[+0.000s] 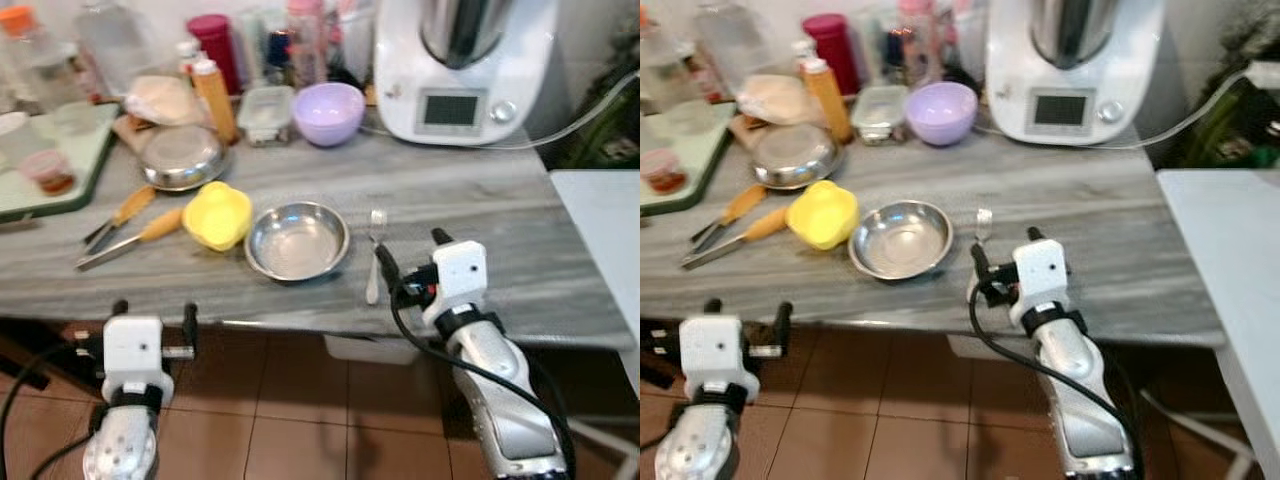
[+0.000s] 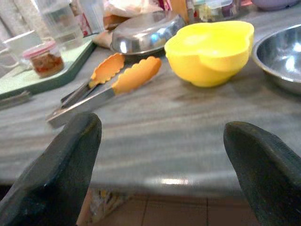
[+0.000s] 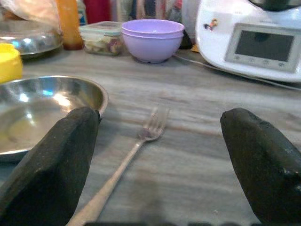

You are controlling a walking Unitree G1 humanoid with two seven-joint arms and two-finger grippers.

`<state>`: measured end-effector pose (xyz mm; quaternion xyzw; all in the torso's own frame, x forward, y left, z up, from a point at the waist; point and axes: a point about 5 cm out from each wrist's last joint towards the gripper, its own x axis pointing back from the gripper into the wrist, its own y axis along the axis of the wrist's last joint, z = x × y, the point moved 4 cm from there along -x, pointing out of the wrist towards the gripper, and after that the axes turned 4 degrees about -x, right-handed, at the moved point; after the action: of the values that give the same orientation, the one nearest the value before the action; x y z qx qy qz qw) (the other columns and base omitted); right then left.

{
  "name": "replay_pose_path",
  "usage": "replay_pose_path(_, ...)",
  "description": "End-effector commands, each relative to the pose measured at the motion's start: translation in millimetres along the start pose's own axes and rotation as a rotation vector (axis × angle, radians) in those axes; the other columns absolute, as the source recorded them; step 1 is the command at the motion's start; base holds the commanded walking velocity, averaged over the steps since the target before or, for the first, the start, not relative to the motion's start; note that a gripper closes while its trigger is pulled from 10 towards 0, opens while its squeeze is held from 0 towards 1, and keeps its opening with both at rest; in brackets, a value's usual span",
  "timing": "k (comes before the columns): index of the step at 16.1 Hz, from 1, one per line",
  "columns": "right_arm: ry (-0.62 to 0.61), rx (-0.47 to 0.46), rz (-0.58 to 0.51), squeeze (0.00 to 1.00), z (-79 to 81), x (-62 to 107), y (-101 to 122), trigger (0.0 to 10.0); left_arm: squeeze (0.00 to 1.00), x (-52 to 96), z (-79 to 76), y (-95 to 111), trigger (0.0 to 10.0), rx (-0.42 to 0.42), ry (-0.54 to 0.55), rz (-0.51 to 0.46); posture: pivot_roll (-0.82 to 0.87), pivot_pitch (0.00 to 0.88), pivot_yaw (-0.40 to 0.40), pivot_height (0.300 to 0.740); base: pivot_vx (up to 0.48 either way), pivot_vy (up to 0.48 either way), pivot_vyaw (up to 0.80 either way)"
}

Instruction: Setting the table

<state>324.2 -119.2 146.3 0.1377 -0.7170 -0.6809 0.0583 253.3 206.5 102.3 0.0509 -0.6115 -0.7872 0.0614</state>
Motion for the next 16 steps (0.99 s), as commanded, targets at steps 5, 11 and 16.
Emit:
replay_pose_path(5, 0.011, 0.066, 0.066, 0.00, -5.8, 20.2, -22, 10.0, 0.00, 0.4, -2.2, -6, 10.0, -0.018, 0.024, 0.021, -0.09, 0.113, 0.074, 0.740, 0.000, 0.000, 0.00)
replay_pose_path(11, -0.002, 0.089, 0.080, 0.00, -17.3, 24.5, -28, 10.0, 0.00, -0.4, -4.0, -11, 10.0, -0.023, 0.040, 0.032, -0.09, 0.102, 0.073, 0.740, 0.000, 0.000, 0.00)
replay_pose_path(16, -0.009, 0.076, 0.020, 0.00, -14.5, 17.0, -12, 10.0, 0.00, 0.0, -5.8, -13, 10.0, -0.028, 0.042, 0.030, -0.10, 0.095, 0.081, 0.740, 0.000, 0.000, 0.00)
